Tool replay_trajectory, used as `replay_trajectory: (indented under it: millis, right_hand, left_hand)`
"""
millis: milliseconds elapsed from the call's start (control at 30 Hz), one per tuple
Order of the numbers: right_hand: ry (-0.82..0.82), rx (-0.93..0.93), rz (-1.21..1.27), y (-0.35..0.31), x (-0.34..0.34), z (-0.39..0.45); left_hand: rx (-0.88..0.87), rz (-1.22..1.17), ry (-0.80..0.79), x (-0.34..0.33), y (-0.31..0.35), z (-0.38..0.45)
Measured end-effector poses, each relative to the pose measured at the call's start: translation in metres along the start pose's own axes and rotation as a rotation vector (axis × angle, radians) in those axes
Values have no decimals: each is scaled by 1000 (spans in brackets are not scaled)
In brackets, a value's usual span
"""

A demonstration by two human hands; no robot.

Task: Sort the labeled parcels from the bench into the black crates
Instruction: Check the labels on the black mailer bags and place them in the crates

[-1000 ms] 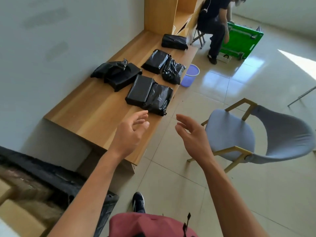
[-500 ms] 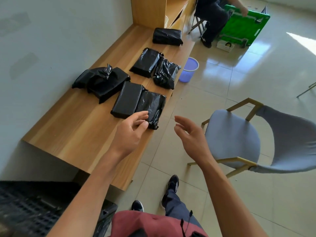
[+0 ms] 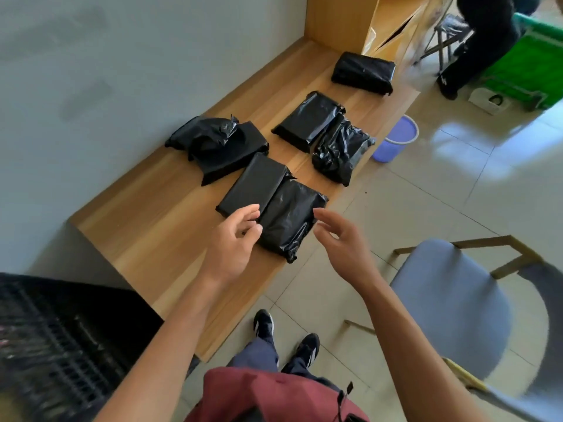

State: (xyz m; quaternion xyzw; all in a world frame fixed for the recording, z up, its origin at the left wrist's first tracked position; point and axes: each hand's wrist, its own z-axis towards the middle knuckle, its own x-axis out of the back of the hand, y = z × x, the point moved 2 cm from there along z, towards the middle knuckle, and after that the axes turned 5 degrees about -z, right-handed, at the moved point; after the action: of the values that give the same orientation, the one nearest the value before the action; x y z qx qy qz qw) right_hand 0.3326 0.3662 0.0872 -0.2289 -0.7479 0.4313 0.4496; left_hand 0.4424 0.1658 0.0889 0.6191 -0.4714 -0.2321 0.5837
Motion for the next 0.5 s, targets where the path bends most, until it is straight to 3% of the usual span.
replay_trajectory:
  millis: [500]
  right_hand:
    - [-158, -52, -222, -11, -49, 148]
  left_hand:
    - [274, -75, 103, 31, -57, 94]
